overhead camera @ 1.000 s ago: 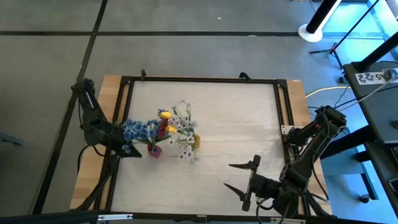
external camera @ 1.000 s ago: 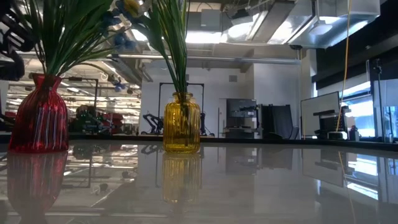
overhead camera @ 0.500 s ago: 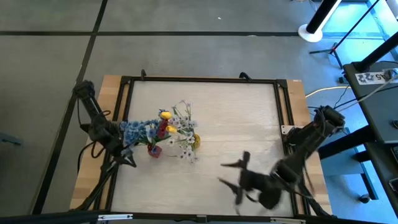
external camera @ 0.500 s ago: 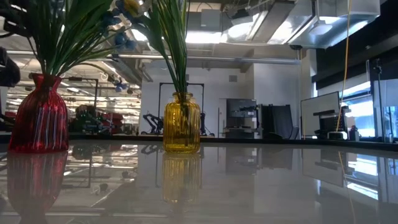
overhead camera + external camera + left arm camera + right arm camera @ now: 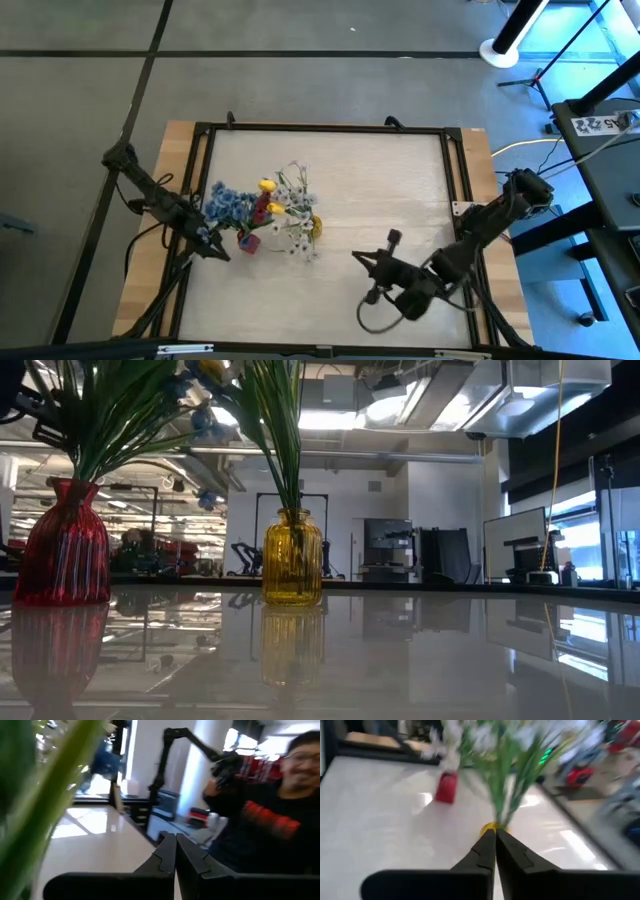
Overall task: Sort flowers into vase by color
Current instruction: Return to Home Position
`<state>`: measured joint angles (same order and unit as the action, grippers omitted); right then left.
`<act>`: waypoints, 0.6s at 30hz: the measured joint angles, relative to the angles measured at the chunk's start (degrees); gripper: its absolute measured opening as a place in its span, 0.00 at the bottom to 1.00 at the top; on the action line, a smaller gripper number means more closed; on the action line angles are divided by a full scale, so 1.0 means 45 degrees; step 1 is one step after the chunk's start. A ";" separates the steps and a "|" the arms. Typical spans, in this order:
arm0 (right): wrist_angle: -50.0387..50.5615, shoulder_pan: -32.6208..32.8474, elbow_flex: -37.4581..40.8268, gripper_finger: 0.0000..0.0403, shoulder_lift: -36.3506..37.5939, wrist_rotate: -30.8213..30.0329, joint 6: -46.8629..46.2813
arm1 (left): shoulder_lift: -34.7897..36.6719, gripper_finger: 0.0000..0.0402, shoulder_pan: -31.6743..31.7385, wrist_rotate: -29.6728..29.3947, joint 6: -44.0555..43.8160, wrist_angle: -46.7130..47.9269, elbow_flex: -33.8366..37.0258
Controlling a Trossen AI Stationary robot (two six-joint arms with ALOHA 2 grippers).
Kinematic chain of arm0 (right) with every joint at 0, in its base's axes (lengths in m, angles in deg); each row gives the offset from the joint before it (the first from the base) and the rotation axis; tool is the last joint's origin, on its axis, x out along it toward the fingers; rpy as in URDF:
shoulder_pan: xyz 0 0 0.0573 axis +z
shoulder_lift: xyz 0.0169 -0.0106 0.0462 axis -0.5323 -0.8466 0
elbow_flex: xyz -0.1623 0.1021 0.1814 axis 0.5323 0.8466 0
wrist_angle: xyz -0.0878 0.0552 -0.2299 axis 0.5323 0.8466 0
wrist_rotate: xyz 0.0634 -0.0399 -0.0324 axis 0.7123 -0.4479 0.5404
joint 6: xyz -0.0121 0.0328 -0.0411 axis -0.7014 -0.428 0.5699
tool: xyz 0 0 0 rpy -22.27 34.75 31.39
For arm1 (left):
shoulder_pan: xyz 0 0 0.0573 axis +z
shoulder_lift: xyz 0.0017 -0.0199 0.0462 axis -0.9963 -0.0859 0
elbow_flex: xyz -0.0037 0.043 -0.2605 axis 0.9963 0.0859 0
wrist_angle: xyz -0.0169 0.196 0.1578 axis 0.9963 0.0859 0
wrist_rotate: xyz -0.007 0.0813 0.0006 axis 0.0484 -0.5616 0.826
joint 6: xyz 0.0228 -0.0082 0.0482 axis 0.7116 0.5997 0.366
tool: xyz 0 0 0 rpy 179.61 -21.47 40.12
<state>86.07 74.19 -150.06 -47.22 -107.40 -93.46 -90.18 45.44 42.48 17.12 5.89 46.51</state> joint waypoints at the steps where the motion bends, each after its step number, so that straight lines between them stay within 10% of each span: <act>1: -0.0912 -0.0131 0.0550 0.05 0.0072 0.0532 0.0213 | 0.0000 0.00 0.0040 0.0256 -0.0227 -0.0013 0.0000; 10: -1.3706 -0.2270 0.6627 0.01 0.0718 0.7049 0.4958 | -0.0005 0.00 0.0048 -0.0893 -0.0205 -0.0023 0.0000; 18: -1.3879 -0.7003 0.9832 0.01 0.4031 1.1910 0.4492 | -0.0019 0.00 0.0053 -0.3326 -0.0171 -0.0021 0.0000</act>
<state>23.62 42.68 -105.81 -29.08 -53.80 -73.25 -90.27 45.68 27.51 16.35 5.80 46.51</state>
